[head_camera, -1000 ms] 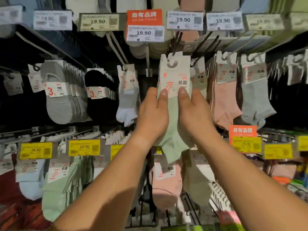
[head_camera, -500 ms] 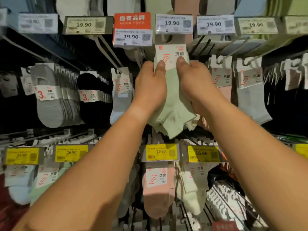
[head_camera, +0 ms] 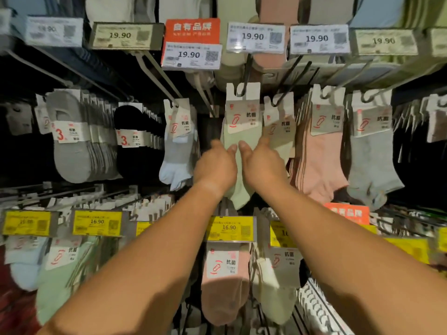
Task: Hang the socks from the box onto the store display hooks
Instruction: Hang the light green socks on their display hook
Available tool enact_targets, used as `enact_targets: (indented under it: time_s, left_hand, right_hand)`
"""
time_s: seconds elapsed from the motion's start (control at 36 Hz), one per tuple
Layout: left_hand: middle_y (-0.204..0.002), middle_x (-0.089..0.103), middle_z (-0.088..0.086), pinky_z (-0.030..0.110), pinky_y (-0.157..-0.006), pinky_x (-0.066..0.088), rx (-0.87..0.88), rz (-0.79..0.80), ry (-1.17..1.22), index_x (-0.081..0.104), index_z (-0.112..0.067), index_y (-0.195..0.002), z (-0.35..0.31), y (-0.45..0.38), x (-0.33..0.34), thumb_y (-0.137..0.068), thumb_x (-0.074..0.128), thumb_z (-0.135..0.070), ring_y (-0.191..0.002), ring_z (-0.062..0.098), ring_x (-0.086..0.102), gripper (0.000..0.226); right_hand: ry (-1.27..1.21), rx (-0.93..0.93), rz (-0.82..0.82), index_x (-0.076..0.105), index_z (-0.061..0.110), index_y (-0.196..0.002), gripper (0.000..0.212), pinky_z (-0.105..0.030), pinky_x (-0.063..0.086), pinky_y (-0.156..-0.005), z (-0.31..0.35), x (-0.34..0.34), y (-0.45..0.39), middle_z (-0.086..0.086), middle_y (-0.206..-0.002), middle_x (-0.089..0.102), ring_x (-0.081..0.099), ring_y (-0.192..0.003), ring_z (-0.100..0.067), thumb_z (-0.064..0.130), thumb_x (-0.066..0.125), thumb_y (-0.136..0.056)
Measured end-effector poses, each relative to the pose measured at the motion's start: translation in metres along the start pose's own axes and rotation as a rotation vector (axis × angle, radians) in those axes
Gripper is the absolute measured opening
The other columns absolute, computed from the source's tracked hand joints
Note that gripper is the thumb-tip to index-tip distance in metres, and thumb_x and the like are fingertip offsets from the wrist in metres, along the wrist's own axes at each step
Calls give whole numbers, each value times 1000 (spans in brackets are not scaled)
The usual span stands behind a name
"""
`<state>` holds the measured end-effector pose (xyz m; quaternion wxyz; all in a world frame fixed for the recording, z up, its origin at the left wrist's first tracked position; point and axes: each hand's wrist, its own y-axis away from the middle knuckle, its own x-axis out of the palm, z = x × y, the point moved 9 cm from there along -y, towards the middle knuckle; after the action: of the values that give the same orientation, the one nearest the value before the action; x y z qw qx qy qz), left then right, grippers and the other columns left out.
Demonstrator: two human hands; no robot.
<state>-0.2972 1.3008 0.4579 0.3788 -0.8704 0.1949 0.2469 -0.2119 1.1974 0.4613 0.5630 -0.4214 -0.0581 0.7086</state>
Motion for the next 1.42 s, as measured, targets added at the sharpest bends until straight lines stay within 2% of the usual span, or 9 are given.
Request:
enact_targets:
  time_s: [0.33,0.47,0.61,0.78,0.89,1.06,1.22,1.33,1.42]
  left_hand:
    - [-131,59,20,34,-78,38,42,243,-284,51,-5,-131,19,16,10,-109,32,-36,-118,37,57,43]
    - [-132,59,18,36,-77,36,143,206,-428,55,-7,-129,20,38,-14,-107,35,-44,-119,38,57,48]
    - [-128,58,18,41,-78,43,320,102,-311,49,-8,-126,-7,63,-36,-103,45,-41,-116,40,58,41]
    - [-124,63,17,39,-81,47,498,293,-204,56,-12,-121,-82,130,3,-96,54,-40,-113,40,60,37]
    - [-125,65,16,41,-83,51,638,483,-125,60,-13,-119,-150,205,58,-92,57,-39,-113,39,62,37]
    - [-128,63,15,38,-78,46,849,797,22,56,-14,-127,-273,390,134,-98,50,-50,-114,37,62,47]
    - [-125,63,13,39,-84,51,1045,1113,127,57,-12,-121,-369,600,182,-97,53,-51,-114,36,61,46]
    - [-119,64,10,38,-79,51,1109,1211,123,56,-13,-121,-411,680,206,-97,53,-53,-107,32,62,47]
    - [-113,63,7,38,-79,51,1117,1222,120,56,-15,-118,-440,708,224,-97,53,-53,-104,30,62,43]
  right_hand:
    - [317,16,74,41,3,-131,67,-38,37,-74,-13,2,22,-22,-123,61,58,-112,-40,61,35,-99]
    - [430,99,36,41,3,-128,69,-38,35,-73,-12,-13,52,-21,-123,60,57,-113,-38,65,37,-97]
    - [488,115,-58,41,3,-129,65,-37,34,-74,-5,-45,89,-21,-122,61,57,-112,-39,61,41,-97]
    - [641,233,-48,44,5,-127,62,-39,36,-73,-46,-108,156,-21,-125,59,57,-114,-39,58,46,-96]
    - [745,404,-64,47,6,-131,63,-41,45,-81,-105,-186,227,-20,-127,59,59,-115,-38,59,42,-97]
    - [859,862,-70,41,3,-133,66,-39,46,-69,-216,-347,397,-17,-117,62,61,-103,-36,59,38,-99]
    - [944,1202,-160,49,6,-130,58,-39,50,-85,-273,-483,580,-16,-126,61,61,-113,-35,55,41,-99]
    - [942,1325,-213,55,10,-119,53,-36,45,-74,-301,-531,638,-13,-118,66,63,-107,-33,56,45,-96]
    - [917,1361,-221,55,12,-123,55,-38,51,-81,-329,-553,650,-11,-120,66,63,-108,-33,58,45,-94]
